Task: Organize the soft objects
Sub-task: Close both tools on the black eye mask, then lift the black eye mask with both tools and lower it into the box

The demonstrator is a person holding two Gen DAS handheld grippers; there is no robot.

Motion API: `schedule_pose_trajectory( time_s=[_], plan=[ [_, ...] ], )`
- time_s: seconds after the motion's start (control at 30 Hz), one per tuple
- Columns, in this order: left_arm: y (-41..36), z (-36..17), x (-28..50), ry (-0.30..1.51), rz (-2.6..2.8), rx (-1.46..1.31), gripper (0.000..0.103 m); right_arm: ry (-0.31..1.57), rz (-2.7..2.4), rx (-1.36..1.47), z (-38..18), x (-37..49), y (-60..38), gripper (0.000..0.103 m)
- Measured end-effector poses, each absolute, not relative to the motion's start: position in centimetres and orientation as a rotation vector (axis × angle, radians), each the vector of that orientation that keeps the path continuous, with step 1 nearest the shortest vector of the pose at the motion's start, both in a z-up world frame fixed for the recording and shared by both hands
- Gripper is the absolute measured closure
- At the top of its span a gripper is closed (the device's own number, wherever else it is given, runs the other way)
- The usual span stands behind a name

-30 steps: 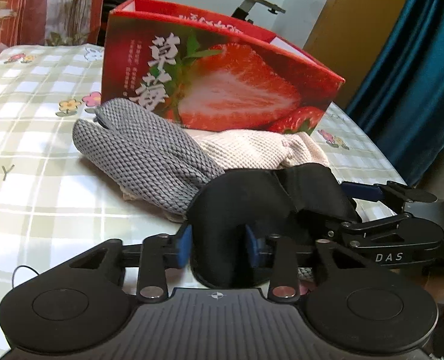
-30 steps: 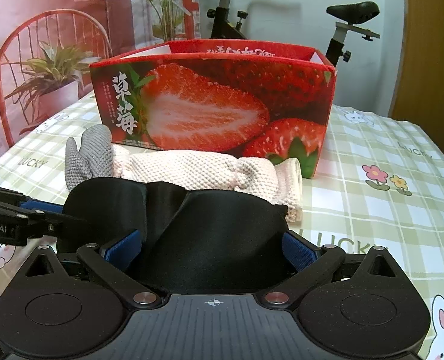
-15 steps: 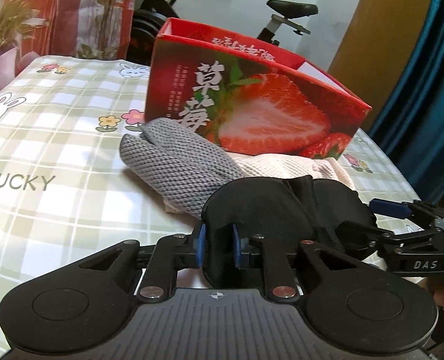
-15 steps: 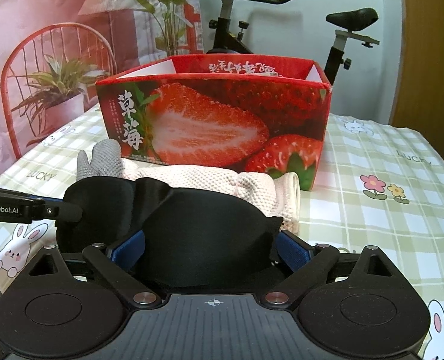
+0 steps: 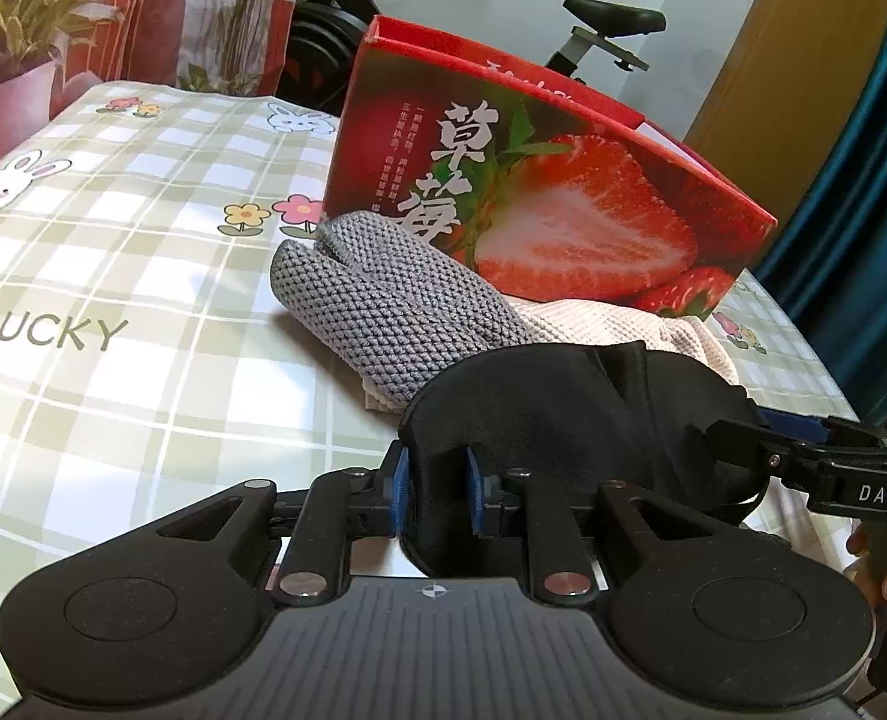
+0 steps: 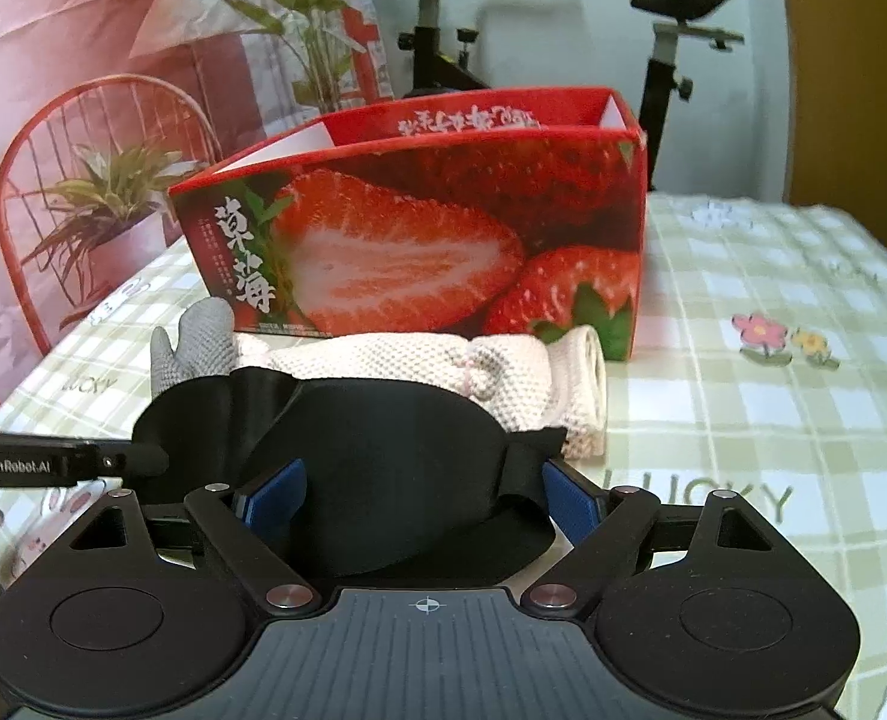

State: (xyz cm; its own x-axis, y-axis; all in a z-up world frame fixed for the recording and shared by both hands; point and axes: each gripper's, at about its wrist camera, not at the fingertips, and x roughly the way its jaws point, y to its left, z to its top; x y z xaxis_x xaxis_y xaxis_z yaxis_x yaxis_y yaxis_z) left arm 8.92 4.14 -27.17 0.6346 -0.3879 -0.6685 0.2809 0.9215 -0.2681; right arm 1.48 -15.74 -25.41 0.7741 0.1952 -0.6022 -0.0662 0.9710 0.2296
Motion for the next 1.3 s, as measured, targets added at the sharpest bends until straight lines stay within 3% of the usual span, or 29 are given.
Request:
schedule_pose_trajectory(
  time_s=[0.1,0.27,0.53,0.7,0.93,1.3],
  plan=[
    [4.3,-27.4,9.1,0.806,-0.386,-0.156,0.079,0.680,0.150,0.243,-25.4,1.8,-15.9,0.020],
    [4.5,-27.6,9.2,0.806,-0.392,-0.171,0.079,0.685,0.165,0.254,-25.3,1.6,-15.9,0.033],
    [4.6,-27.6,9.2,0.806,-0.393,-0.183,0.079,0.590,0.163,0.228,-22.8,0.7,-16.2,0.070],
    [5.0,-26.4,8.4,0.737,-0.387,-0.185,0.084,0.545,0.183,0.198,-21.4,0.4,-16.2,0.082],
    [5.4,-24.1,7.8,0.645,-0.382,-0.192,0.087,0.520,0.228,0.176,-19.8,0.7,-15.4,0.090],
    [4.7,-17.9,8.9,0.439,-0.383,-0.119,0.089,0.411,0.273,0.096,-14.8,2.8,-14.4,0.092]
  ],
)
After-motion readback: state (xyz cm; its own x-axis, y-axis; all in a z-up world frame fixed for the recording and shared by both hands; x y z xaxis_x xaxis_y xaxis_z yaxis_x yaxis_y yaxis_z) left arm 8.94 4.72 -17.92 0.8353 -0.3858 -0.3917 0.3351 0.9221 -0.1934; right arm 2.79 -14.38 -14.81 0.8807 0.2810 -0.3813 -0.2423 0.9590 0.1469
